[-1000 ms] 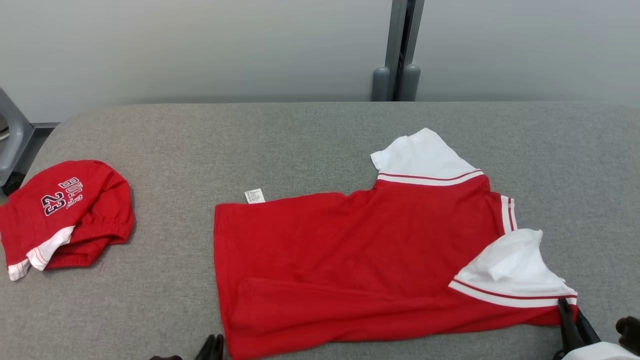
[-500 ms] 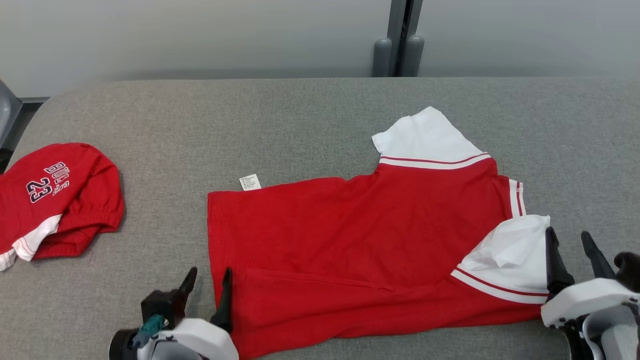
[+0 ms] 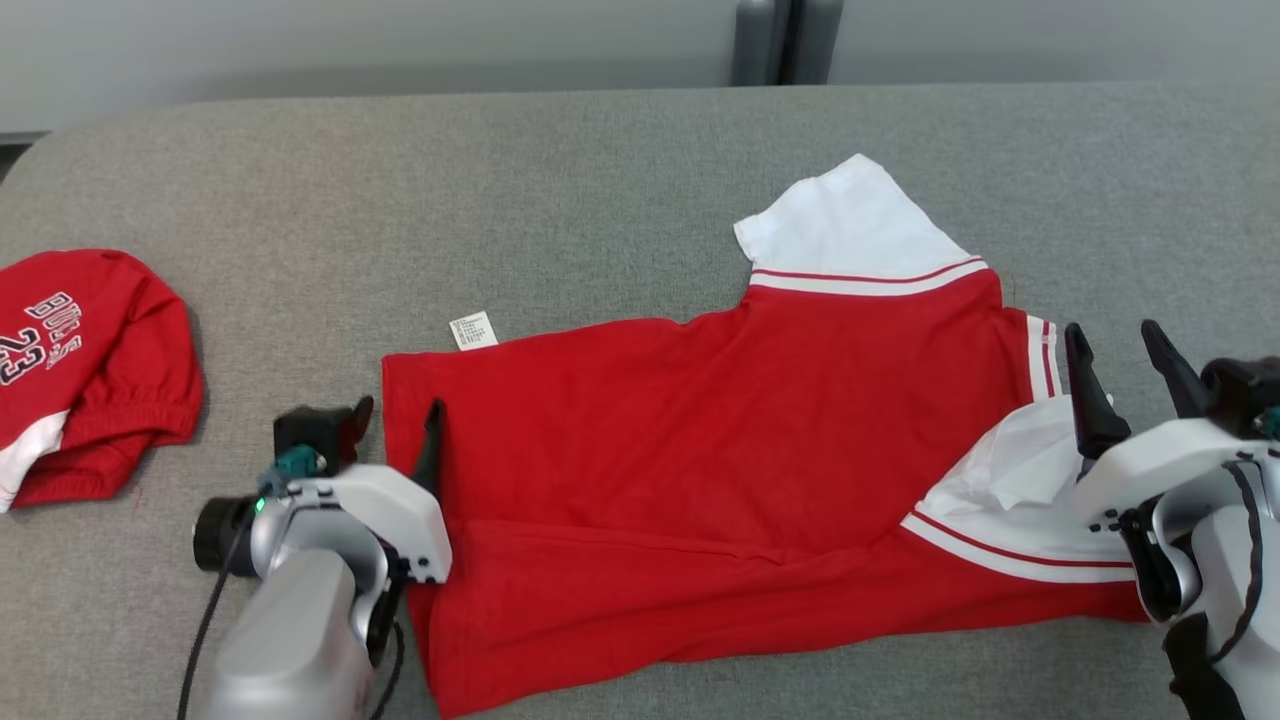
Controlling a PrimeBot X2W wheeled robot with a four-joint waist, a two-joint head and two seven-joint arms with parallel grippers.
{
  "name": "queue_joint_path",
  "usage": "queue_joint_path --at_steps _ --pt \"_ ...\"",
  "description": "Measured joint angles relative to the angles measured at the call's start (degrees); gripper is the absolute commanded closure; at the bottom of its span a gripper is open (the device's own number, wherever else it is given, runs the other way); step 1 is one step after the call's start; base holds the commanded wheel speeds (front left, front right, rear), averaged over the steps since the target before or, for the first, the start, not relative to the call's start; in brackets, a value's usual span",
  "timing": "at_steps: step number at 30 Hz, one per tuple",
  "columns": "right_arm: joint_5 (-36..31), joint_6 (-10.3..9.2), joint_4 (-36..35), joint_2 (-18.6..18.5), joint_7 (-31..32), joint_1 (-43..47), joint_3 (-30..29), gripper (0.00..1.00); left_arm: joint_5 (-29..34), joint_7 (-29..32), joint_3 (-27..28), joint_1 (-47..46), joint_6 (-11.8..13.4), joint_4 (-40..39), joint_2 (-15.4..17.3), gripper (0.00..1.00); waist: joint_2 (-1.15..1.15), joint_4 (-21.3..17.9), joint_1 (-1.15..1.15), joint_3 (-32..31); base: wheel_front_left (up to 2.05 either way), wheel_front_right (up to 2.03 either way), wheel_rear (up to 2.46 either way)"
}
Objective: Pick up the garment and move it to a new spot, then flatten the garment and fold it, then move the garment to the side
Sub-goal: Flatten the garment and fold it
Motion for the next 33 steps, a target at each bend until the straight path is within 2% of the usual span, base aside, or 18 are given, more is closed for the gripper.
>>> queue_joint_path --at_steps 8,11,12,13,14,23,29,33 --pt "-0.26 0.00 3.70 -0.94 0.81 -6.00 3.21 0.00 -0.51 1.60 -0.04 -9.55 -0.09 8.89 0.75 0.00 0.00 -0.35 0.00 3.08 0.00 0.00 0.00" --pt "0.73 0.01 4.86 -1.34 3.27 -9.27 6.20 0.00 -0.57 1.82 -0.60 -11.91 -0.52 11.59 0.69 0.00 0.00 -0.19 0.00 4.41 0.00 0.00 0.00" --pt "0.69 0.00 4.97 -1.78 4.10 -10.45 6.99 0.00 -0.57 1.65 -0.83 -12.45 -0.56 12.10 0.65 0.22 0.00 -0.10 0.00 4.72 0.00 0.00 0.00" --pt "0.88 0.00 5.16 -2.40 5.32 -11.78 7.83 0.00 -0.41 1.56 -1.29 -12.95 -0.78 12.52 0.64 0.51 0.00 0.05 0.00 5.00 0.00 0.00 0.00" --pt "1.27 0.00 5.36 -3.01 6.77 -13.21 8.55 0.00 -0.43 1.40 -1.53 -13.33 -1.04 12.81 0.54 1.00 0.00 0.25 0.00 5.26 0.00 0.00 0.00" --pt "6.03 0.00 6.90 -7.43 19.67 -26.03 17.74 0.00 -0.60 -0.19 -5.33 -15.35 -2.48 11.72 -0.44 1.00 0.00 3.94 0.00 7.82 0.00 0.00 0.00" --pt "8.91 0.00 9.80 -10.33 26.61 -31.42 22.62 0.00 -7.86 -0.36 -13.12 -14.47 -3.45 5.39 -0.33 1.00 0.00 8.45 0.00 9.81 0.00 0.00 0.00" --pt "9.77 0.00 12.51 -12.04 30.10 -34.01 25.03 0.00 -12.34 -0.45 -19.39 -14.03 -2.14 1.46 -0.31 1.00 0.00 11.47 0.00 11.38 0.00 0.00 0.00"
